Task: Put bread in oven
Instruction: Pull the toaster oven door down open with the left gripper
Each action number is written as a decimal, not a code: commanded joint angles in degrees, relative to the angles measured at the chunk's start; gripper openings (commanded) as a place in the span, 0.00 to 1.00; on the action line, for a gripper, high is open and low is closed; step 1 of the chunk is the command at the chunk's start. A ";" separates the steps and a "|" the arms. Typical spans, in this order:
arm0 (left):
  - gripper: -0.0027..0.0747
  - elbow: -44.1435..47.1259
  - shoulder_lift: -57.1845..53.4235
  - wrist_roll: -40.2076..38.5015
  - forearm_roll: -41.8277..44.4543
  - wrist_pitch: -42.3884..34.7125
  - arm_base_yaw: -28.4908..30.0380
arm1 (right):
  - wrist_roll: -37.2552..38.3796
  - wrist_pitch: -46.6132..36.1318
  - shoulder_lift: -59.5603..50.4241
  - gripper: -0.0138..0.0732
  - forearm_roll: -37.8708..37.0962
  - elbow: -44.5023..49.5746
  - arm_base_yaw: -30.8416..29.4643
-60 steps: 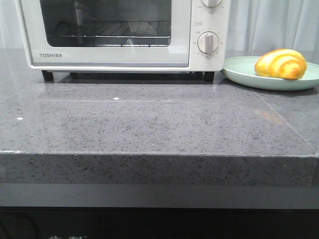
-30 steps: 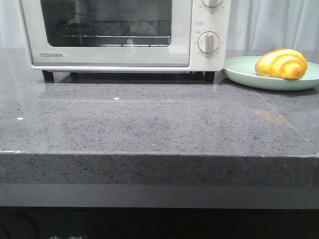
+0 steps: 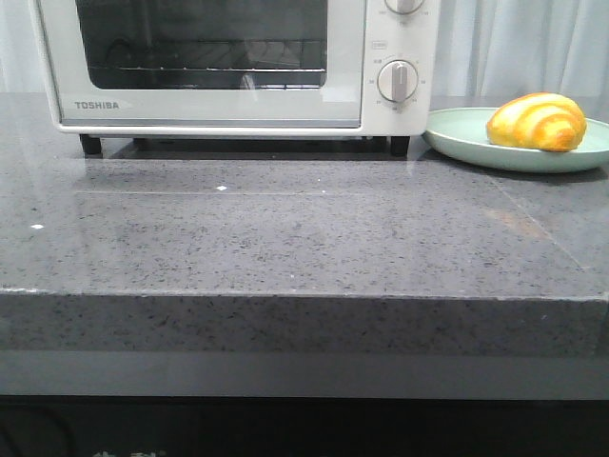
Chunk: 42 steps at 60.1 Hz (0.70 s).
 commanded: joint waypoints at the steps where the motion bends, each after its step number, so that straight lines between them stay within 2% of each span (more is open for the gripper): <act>1: 0.01 -3.79 0.47 0.04 -0.02 -3.98 -0.60 | 0.07 -4.70 1.00 0.09 0.28 -2.04 -0.46; 26: 0.01 -4.74 3.45 0.04 -0.02 -0.23 -0.85 | 0.07 -4.53 1.00 0.09 0.28 -2.04 -0.46; 42: 0.01 -4.74 3.45 0.04 -0.02 6.94 -1.22 | 0.07 -4.53 1.00 0.09 0.28 -2.04 -0.46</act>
